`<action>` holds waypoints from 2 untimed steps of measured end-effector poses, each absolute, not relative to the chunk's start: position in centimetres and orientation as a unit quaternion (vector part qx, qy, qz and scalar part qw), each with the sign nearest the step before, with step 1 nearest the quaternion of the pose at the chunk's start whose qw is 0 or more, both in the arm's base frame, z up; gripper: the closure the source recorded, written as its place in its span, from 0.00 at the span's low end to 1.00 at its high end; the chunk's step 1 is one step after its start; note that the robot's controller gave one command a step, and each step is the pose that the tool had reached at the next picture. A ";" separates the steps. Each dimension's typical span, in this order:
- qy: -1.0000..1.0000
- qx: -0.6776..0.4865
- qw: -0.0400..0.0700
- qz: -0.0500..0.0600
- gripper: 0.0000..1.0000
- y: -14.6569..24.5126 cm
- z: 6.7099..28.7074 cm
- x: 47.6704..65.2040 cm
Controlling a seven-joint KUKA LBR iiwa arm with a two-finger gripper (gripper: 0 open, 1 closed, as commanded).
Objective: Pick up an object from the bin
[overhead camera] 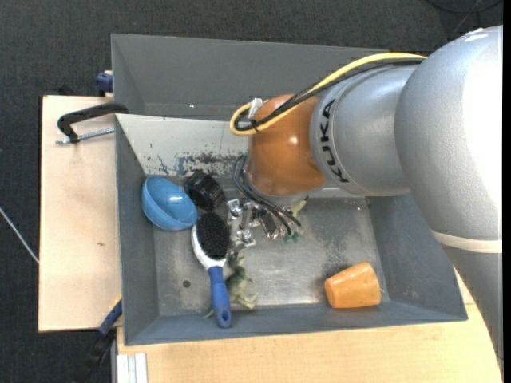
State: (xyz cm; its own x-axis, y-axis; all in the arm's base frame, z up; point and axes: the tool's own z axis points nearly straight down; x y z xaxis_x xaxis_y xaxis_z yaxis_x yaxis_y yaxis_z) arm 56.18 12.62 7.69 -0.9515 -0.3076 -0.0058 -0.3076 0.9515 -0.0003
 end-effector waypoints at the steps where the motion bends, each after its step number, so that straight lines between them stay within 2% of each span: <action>1: 0.878 -0.479 0.006 -0.001 1.00 12.3 17.0 56.2; 2: 0.947 -0.321 0.000 0.002 1.00 14.1 13.6 50.9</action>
Offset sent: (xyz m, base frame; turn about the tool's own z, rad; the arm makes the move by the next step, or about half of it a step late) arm -0.0019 -0.0044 0.0898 -0.6878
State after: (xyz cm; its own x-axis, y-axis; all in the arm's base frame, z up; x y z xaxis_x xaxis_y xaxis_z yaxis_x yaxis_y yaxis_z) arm 50.90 14.09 13.62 -0.7933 -0.6088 -0.0005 -0.6088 0.7933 0.0031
